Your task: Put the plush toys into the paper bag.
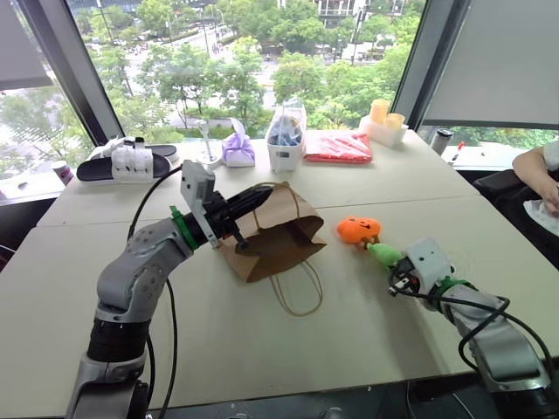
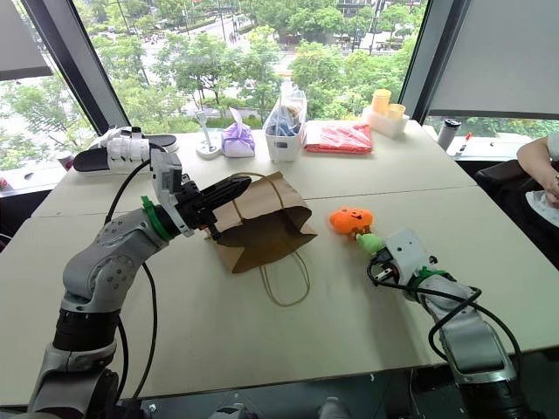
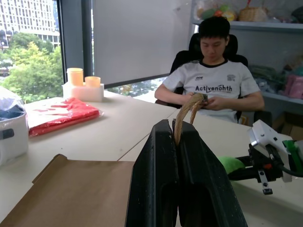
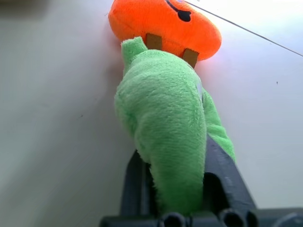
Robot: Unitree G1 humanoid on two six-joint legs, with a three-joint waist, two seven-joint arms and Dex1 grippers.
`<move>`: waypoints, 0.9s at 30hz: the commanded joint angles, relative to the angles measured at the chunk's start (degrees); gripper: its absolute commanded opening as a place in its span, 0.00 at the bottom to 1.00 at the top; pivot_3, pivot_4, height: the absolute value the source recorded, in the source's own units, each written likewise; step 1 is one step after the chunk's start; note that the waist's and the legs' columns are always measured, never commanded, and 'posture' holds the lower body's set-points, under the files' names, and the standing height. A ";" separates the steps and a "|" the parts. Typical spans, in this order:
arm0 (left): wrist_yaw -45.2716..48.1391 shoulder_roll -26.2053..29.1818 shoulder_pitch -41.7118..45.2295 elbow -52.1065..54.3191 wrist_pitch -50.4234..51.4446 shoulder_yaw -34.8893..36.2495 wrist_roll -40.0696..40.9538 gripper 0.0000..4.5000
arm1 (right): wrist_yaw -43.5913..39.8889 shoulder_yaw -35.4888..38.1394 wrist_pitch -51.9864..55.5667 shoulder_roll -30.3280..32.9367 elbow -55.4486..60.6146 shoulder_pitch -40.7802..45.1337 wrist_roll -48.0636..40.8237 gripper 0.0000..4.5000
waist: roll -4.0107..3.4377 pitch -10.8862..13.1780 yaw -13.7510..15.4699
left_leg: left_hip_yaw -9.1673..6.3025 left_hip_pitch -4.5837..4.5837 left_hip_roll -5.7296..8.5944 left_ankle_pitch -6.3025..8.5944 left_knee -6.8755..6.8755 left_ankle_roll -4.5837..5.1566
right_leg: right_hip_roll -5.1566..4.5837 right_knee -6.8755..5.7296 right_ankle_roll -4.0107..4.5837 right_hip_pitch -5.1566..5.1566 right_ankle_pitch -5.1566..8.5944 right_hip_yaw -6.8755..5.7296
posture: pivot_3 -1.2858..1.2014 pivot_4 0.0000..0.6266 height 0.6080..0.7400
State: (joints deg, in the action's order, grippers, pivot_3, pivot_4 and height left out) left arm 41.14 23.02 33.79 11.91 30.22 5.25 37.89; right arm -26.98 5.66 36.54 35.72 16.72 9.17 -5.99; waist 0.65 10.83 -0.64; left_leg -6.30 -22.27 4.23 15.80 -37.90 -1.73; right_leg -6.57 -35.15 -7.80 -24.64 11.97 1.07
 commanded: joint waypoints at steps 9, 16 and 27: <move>0.47 -0.15 2.80 0.82 1.14 0.56 2.01 0.00 | -9.22 -11.22 6.80 -2.54 14.52 11.23 -11.83 0.00 | 0.02 0.01 -0.12 | -0.11 0.07 -0.06 0.01 -0.02 0.02 | 0.04 -0.01 0.00 0.05 0.00 -0.02 | 0.52 0.24 1.00; -0.43 -0.89 2.50 2.16 2.02 0.29 2.42 0.00 | -4.25 -20.99 -4.14 -15.05 -3.07 20.98 -4.31 0.00 | 0.05 0.00 -0.16 | -0.14 0.02 0.02 0.00 -0.03 0.00 | -0.03 0.01 -0.01 0.01 0.00 -0.02 | 0.52 0.24 1.00; -2.39 -1.52 1.34 3.49 2.56 0.76 2.52 0.00 | -2.72 -21.72 -21.34 -28.71 -25.67 29.32 -0.36 0.19 | 0.05 0.01 -0.38 | -0.17 0.02 0.01 -0.18 0.03 -0.32 | 0.01 -0.05 0.00 -0.07 -0.01 -0.01 | 0.52 0.24 1.00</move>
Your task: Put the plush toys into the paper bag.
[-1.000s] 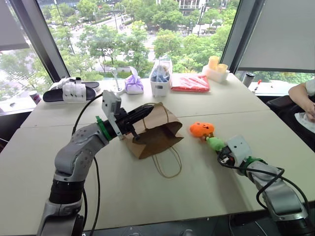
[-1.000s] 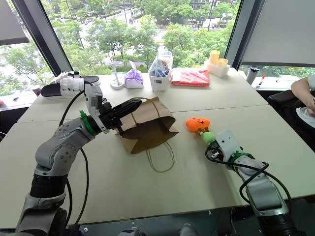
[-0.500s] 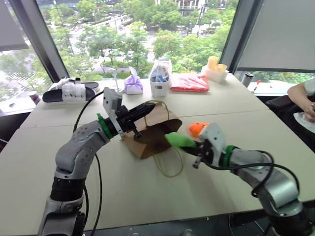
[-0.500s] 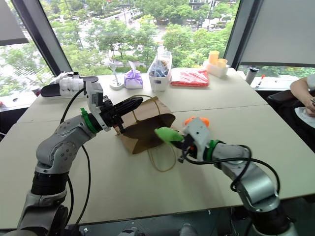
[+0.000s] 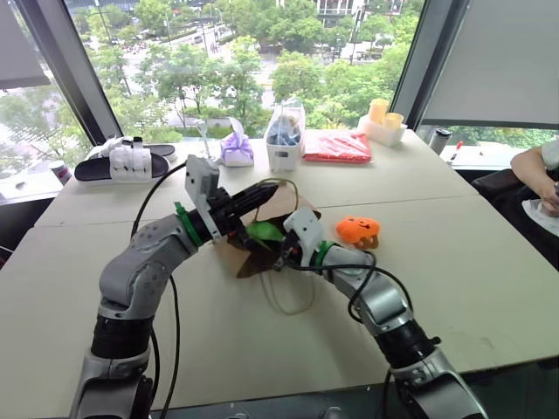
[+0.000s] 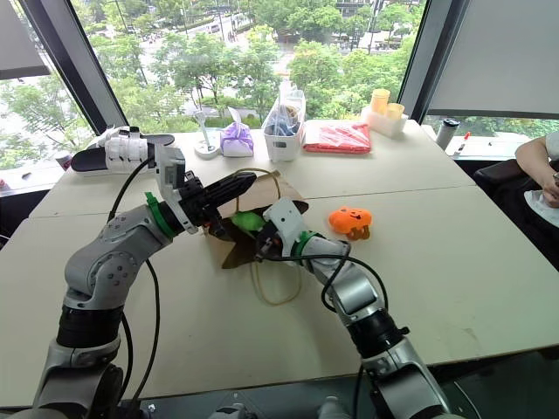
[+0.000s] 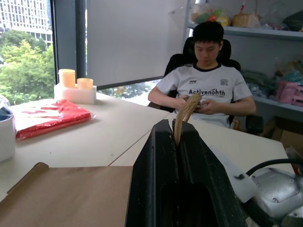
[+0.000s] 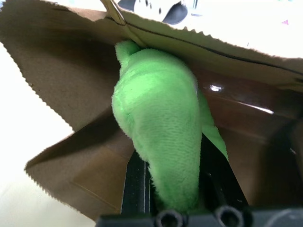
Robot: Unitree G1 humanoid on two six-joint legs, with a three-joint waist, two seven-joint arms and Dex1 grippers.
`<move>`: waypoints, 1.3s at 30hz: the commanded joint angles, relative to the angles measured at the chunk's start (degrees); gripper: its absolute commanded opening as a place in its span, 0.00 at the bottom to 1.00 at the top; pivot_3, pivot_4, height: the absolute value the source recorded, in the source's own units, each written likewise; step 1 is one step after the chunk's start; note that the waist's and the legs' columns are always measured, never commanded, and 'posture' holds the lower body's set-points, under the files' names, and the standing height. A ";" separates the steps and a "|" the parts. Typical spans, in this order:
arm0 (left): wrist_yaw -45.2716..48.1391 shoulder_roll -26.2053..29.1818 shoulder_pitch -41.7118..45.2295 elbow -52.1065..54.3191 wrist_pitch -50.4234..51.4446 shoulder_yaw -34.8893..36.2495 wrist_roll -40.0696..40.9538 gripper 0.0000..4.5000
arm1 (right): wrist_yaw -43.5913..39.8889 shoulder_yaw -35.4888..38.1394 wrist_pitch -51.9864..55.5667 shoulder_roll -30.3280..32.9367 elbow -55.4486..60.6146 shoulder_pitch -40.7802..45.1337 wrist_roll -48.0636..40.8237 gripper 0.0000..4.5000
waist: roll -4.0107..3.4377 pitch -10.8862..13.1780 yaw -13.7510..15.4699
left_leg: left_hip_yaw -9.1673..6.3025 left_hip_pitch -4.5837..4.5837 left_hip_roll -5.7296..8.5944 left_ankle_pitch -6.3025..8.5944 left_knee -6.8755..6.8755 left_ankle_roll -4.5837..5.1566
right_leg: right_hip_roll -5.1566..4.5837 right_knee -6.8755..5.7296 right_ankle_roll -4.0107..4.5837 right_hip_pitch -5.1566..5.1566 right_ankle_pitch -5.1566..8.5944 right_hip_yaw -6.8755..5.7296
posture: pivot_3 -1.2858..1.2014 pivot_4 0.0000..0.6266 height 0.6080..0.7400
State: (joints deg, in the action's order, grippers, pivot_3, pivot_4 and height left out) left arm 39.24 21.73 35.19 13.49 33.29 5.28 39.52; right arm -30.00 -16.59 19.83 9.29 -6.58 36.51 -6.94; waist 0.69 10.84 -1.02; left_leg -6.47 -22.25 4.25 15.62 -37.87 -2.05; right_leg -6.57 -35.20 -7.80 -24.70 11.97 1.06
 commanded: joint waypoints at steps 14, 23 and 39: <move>-1.65 -0.41 -0.54 1.85 -0.84 1.59 1.28 0.00 | 2.29 1.60 -3.81 0.51 5.53 -2.18 6.59 0.99 | -0.01 0.00 0.09 | -0.04 0.00 0.01 -0.02 0.02 -0.04 | 0.01 -0.04 0.00 -0.05 0.00 0.03 | 0.52 0.24 1.00; -1.21 -0.23 -0.30 0.40 -1.63 1.45 0.69 0.00 | -6.82 22.36 25.19 18.66 39.75 -11.14 -15.10 0.99 | -0.02 0.01 0.15 | -0.11 -0.09 0.00 0.20 0.00 0.35 | 0.03 0.05 0.00 -0.04 0.00 0.01 | 0.52 0.24 1.00; -1.07 -1.00 0.24 0.42 -2.17 0.49 0.01 0.00 | 7.18 11.60 -2.79 16.85 -16.00 1.27 8.05 0.99 | -0.04 0.01 -0.03 | 0.22 0.02 -0.02 0.04 0.00 0.06 | 0.03 0.02 0.01 0.01 0.00 0.07 | 0.52 0.24 1.00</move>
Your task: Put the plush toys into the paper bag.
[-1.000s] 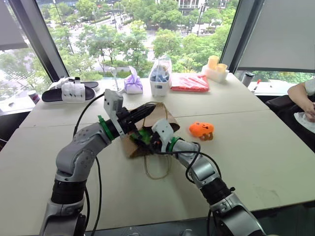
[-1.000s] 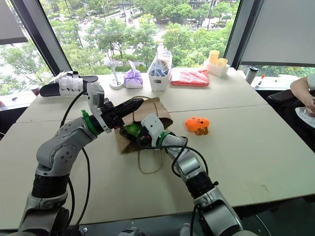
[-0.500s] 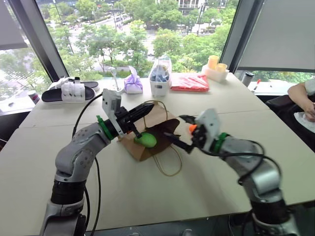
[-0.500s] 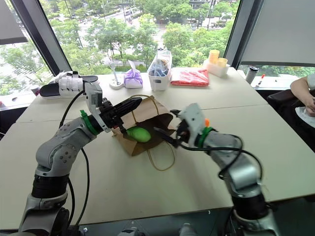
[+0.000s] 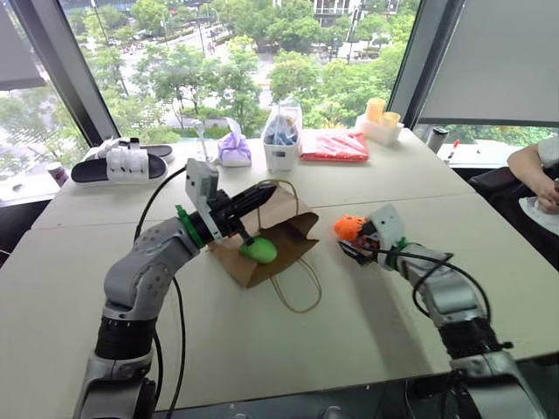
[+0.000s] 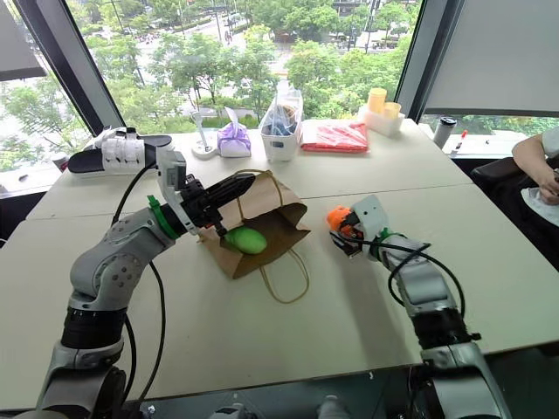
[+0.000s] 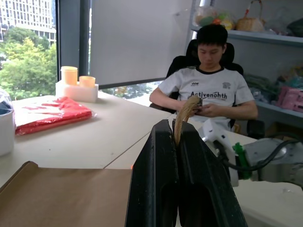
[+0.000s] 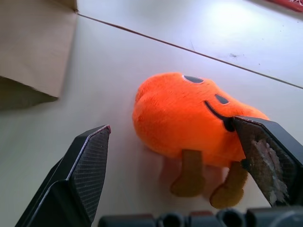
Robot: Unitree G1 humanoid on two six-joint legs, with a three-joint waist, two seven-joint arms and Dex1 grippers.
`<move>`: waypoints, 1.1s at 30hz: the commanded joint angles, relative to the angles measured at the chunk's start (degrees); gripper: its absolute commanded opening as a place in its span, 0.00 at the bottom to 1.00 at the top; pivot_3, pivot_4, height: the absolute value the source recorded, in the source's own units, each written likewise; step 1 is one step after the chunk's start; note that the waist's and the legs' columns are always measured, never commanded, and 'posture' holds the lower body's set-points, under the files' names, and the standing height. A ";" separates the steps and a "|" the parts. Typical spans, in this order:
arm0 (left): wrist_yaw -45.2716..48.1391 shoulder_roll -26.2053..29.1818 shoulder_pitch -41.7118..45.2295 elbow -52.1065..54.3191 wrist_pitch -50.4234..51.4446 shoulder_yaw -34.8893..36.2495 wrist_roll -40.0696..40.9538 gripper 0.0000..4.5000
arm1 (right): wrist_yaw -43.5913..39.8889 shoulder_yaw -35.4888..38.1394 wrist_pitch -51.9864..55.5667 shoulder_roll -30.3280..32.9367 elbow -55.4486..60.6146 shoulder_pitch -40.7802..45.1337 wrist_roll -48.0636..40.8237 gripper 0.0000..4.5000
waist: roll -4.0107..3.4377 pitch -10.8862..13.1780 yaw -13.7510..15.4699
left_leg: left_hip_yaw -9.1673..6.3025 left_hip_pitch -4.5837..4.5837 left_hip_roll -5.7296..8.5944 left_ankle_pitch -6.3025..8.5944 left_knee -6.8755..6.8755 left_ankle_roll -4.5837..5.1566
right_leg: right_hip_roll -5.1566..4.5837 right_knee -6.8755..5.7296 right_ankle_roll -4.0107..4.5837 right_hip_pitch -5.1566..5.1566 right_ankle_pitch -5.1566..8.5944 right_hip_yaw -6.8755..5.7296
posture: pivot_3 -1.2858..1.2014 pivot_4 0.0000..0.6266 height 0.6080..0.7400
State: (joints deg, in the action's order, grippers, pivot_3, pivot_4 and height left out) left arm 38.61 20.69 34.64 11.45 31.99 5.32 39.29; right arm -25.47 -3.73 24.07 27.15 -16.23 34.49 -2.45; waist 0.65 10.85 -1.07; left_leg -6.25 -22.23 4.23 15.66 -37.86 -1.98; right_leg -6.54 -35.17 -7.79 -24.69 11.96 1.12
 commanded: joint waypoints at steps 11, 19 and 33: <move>-1.44 0.76 -0.16 3.68 -0.60 0.84 0.21 0.00 | 9.14 -2.08 -19.80 -4.52 -23.71 10.83 9.13 0.69 | 0.01 -0.01 -0.07 | -0.01 -0.01 0.01 -0.05 -0.01 -0.08 | 0.00 0.02 0.00 0.02 0.00 0.01 | 0.52 0.24 1.00; -1.12 0.37 0.45 2.41 -0.83 0.53 0.37 0.00 | 4.68 0.96 -14.33 -0.68 -5.13 3.09 6.24 0.01 | 0.00 0.00 0.15 | -0.04 -0.02 0.01 -0.04 0.01 -0.07 | 0.01 0.02 0.00 0.02 0.00 0.00 | 0.52 0.24 1.00; 1.05 -0.71 2.68 -0.47 -0.69 -0.02 0.54 0.00 | -1.06 -4.68 11.40 -3.43 44.22 -13.94 -9.15 0.01 | -0.01 0.00 0.21 | -0.22 0.22 -0.04 0.17 -0.03 0.31 | 0.08 0.01 0.00 0.25 0.02 0.02 | 0.52 0.24 1.00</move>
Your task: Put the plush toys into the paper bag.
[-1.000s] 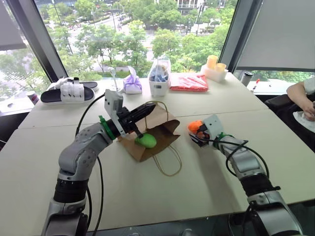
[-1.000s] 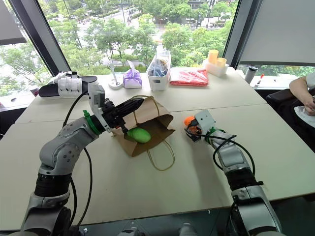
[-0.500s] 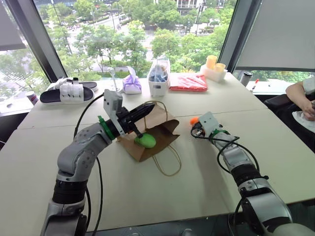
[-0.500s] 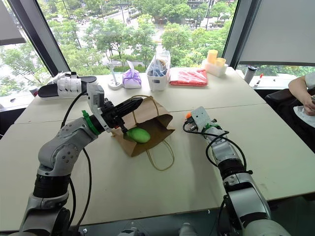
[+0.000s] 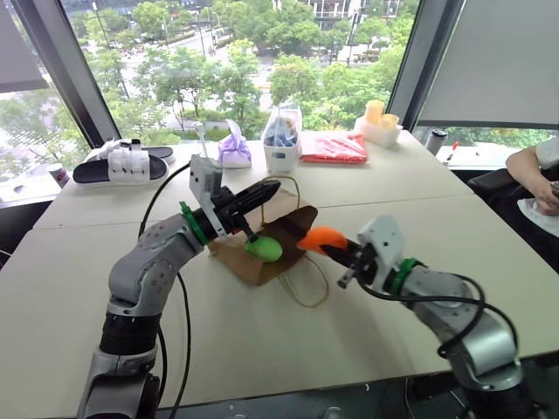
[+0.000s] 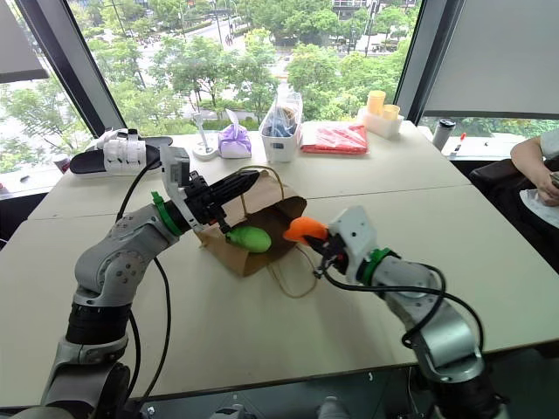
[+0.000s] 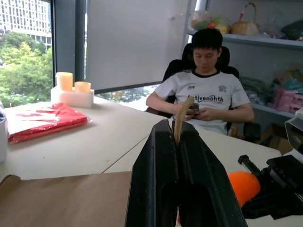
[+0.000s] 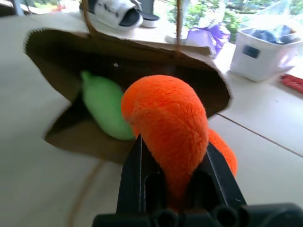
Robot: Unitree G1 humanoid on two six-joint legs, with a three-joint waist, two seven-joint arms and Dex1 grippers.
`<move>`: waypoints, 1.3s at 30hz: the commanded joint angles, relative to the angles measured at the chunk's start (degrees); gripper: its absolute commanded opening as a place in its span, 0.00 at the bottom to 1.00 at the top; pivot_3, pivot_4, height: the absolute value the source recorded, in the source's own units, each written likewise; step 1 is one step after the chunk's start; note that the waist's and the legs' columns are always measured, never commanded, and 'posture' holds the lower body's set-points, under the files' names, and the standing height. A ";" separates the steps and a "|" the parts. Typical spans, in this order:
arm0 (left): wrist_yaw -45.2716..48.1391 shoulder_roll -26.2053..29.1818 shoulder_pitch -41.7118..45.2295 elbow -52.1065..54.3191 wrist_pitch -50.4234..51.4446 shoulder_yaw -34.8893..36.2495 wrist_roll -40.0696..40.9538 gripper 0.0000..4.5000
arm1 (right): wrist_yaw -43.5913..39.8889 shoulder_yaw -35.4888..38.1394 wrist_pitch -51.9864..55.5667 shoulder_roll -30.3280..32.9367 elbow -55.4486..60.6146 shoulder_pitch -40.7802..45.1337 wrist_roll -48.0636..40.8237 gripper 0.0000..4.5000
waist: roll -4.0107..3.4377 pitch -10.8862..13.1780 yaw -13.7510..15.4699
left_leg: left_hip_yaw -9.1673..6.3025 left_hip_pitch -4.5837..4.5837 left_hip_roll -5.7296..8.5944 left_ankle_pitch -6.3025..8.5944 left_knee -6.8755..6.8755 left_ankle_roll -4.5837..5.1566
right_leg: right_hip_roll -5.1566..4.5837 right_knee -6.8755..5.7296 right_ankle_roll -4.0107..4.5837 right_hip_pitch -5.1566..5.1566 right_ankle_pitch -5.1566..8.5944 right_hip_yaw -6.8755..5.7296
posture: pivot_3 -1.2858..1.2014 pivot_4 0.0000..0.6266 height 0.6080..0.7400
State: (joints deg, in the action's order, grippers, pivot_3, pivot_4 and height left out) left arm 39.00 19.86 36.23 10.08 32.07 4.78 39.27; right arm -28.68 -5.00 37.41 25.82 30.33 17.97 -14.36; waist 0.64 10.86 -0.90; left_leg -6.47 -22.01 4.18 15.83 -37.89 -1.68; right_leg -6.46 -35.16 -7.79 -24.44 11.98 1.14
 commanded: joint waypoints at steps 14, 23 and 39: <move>-1.17 -0.46 -0.13 3.98 0.10 0.58 0.97 0.00 | 12.17 -9.04 -29.75 -18.79 -47.80 21.29 16.31 0.10 | 0.00 0.00 -0.26 | 0.01 -0.10 0.03 -0.23 0.15 -0.41 | -0.04 0.00 0.00 -0.21 -0.01 0.01 | 0.52 0.24 1.00; -1.63 -0.24 -0.37 3.70 -0.37 0.99 0.94 0.00 | 9.79 -6.85 -28.92 -20.34 -46.27 20.92 14.87 0.99 | 0.00 0.00 -0.22 | -0.05 -0.12 0.04 -0.25 0.24 -0.44 | -0.04 0.01 0.00 -0.25 -0.01 0.01 | 0.52 0.24 1.00; -1.57 -0.96 -0.57 3.38 -0.46 0.38 0.68 0.00 | -2.53 -1.56 2.99 2.46 -2.36 -6.82 1.81 0.99 | 0.05 -0.03 0.04 | 0.05 -0.17 0.06 -0.07 0.19 -0.12 | -0.04 0.09 0.00 -0.15 0.00 -0.05 | 0.52 0.24 1.00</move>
State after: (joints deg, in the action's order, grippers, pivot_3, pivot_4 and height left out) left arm 37.22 19.08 35.42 11.98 32.26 5.21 39.39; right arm -30.93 -5.63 42.10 28.58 26.95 10.30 -13.14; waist 0.69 10.83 -0.85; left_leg -6.38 -22.17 4.23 15.76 -37.71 -1.80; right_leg -6.49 -35.08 -7.79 -24.59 11.98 1.11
